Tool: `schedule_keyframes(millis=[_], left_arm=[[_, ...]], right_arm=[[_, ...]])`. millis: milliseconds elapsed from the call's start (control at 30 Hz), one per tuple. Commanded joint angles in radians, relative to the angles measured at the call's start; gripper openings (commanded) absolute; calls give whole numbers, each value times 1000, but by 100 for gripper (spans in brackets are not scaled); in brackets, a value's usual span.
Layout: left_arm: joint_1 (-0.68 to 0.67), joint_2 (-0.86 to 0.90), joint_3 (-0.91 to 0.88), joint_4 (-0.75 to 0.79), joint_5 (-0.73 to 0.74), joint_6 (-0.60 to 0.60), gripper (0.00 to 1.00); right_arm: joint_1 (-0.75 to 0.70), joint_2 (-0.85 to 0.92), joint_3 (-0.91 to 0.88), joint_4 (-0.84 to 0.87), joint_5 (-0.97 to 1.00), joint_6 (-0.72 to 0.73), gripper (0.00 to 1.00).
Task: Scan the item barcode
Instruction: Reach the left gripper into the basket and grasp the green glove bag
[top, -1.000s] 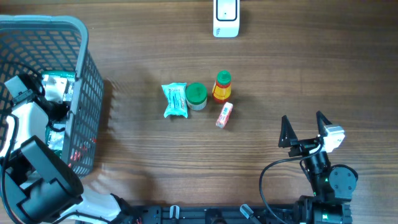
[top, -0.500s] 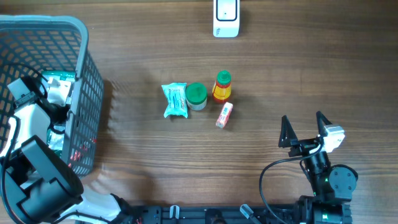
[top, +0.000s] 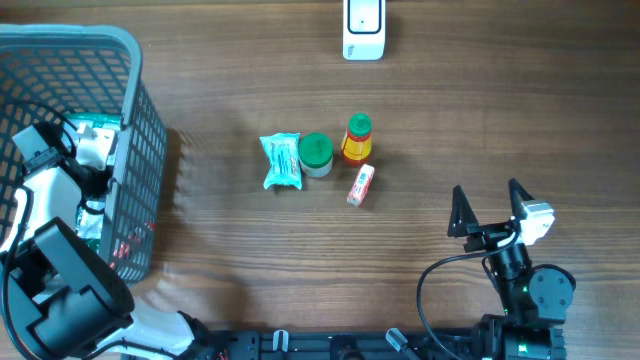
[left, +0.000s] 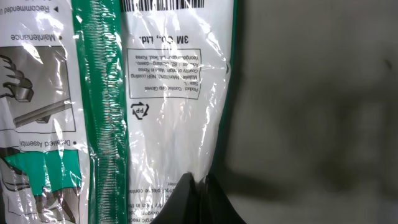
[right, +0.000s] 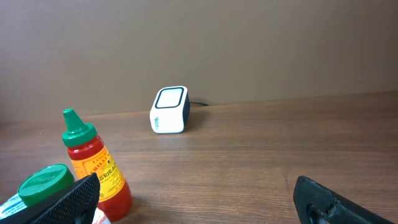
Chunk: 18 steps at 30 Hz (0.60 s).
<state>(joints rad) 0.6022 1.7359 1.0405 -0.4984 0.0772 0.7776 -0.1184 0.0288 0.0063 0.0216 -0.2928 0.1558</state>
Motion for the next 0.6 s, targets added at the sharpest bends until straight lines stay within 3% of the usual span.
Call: schedule_keyframes(millis=[0, 333, 567], left_arm=[[-8, -5, 3, 24, 5, -1, 4], [-11, -306, 51, 71, 24, -164, 4], [-10, -410, 51, 76, 117, -434, 4]], right_arm=[[-2, -4, -1, 2, 9, 2, 100], [-2, -4, -1, 2, 9, 2, 100], [-2, -4, -1, 2, 9, 2, 100]])
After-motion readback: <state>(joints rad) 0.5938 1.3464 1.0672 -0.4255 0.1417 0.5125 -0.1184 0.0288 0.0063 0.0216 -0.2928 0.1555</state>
